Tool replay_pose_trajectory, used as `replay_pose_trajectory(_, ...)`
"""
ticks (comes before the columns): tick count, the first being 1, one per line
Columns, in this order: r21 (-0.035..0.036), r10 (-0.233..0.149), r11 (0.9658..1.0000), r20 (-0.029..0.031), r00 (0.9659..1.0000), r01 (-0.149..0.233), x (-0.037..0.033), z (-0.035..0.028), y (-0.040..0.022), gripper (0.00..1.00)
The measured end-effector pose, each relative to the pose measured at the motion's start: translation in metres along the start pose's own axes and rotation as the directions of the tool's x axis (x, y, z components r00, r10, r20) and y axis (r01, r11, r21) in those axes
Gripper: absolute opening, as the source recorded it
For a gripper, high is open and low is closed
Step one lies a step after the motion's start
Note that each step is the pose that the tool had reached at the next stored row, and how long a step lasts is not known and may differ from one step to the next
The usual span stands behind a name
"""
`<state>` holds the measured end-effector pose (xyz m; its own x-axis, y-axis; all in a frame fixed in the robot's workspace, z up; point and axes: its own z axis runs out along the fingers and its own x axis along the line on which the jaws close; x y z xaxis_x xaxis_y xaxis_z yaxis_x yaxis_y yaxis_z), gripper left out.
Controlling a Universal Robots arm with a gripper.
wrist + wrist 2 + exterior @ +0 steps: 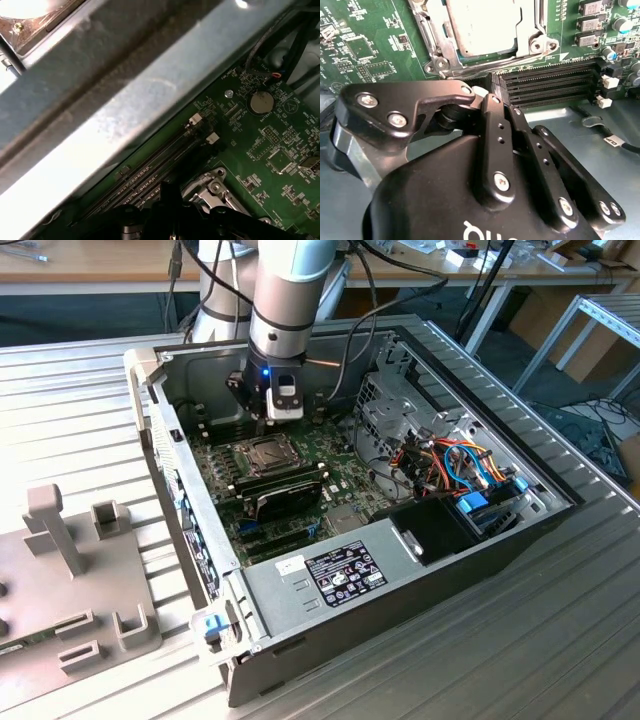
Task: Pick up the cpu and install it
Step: 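Install the first cpu locking lever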
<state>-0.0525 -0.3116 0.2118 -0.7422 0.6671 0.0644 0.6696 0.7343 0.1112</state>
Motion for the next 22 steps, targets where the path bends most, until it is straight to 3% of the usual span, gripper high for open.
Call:
replay_pose_trajectory(5,-0.0005,0.000,1.0000,0.0013,1.0000,0.000,0.0008,-0.0123,0.0014,0.11)
replay_pose_trajectory(22,-0.0017,0.000,1.0000,0.0036,1.0000,0.000,-0.0073,-0.0197,-0.0080,0.11)
